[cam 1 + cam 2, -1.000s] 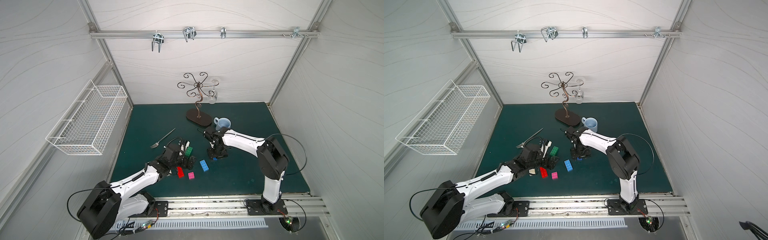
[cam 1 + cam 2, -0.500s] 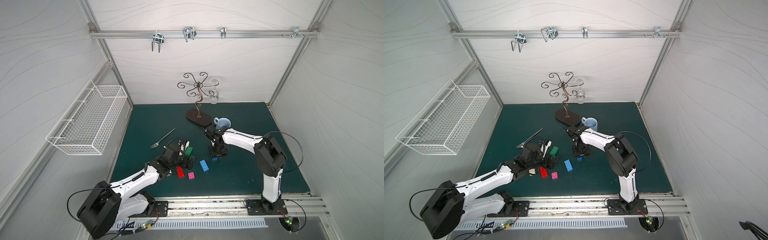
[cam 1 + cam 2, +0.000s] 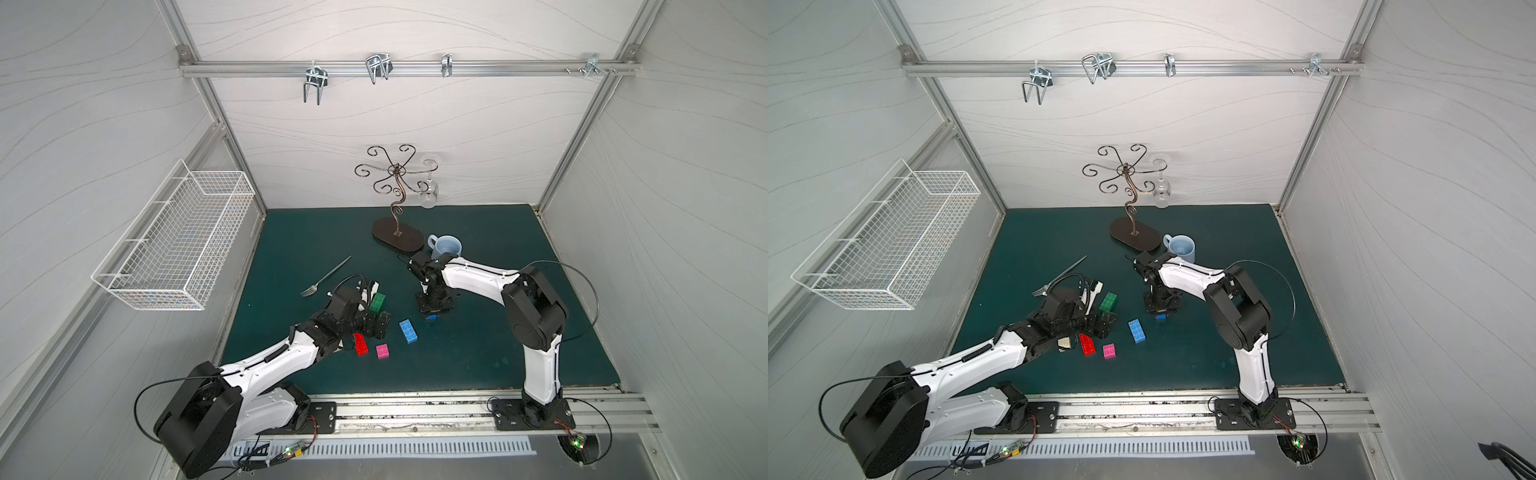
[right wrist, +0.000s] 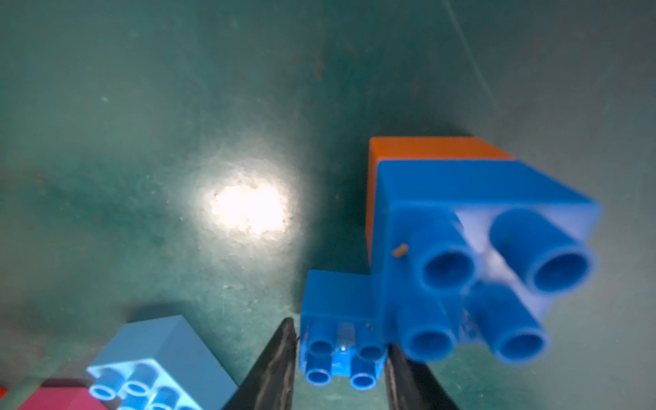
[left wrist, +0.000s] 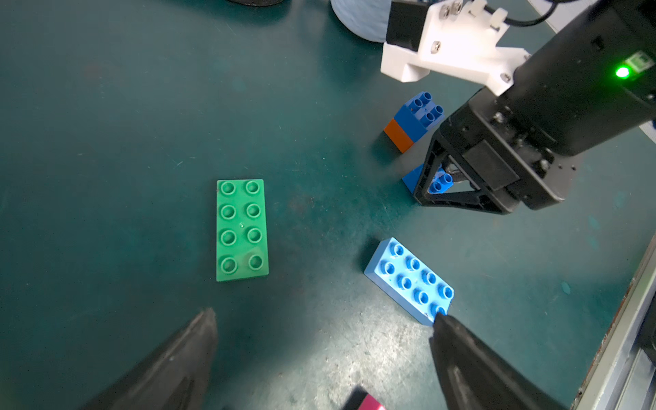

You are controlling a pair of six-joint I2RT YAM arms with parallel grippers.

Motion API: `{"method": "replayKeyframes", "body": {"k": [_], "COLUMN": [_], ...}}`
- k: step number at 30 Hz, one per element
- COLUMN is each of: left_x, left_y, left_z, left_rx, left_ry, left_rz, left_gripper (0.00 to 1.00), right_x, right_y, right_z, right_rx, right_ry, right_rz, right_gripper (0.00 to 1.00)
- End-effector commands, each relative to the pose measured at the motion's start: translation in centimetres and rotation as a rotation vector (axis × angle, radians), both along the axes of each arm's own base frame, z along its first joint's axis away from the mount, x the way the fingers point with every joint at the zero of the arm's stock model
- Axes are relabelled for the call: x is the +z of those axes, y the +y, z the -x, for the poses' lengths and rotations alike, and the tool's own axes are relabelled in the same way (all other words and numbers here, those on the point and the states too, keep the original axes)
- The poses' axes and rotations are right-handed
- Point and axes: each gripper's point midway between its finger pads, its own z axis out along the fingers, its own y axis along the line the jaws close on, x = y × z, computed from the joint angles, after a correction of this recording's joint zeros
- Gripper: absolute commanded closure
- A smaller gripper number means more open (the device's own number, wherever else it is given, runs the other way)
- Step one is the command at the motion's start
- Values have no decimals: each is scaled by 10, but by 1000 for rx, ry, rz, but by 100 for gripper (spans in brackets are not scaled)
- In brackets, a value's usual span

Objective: Assemble a spoon with lego
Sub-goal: Pick up the lego brick from the center of the board.

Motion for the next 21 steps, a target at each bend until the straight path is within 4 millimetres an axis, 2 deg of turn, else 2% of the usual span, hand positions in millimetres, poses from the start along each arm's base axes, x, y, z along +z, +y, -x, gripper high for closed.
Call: {"method": "replayKeyframes", "body": {"k": [1, 5, 10, 13, 17, 21], "left_x": [4, 4, 4, 4, 4, 4], "left_y": [-1, -2, -3, -4, -4, -5], "left_z": [-2, -2, -1, -1, -1, -2], "left_rx": [2, -1, -8, -12, -13, -14], "left_ry": [-19, -19, -20, -21, -21, -24], "left_rz": [3, 7, 12, 17, 15, 16], "left_gripper": [1, 1, 1, 1, 1, 1], "right_x": [-1, 7, 28, 42, 60, 69], "right_y": [0, 0, -6, -15, -23, -26], "right_z": [-2, 2, 21, 23, 11, -12], "right_rx": [13, 29, 59, 78, 101, 142], "right_ry": [-4, -7, 6, -7, -38, -78], "right_rz": [21, 17, -6, -14, -32, -44], "right_gripper": [64, 71, 73, 73, 73, 73]}}
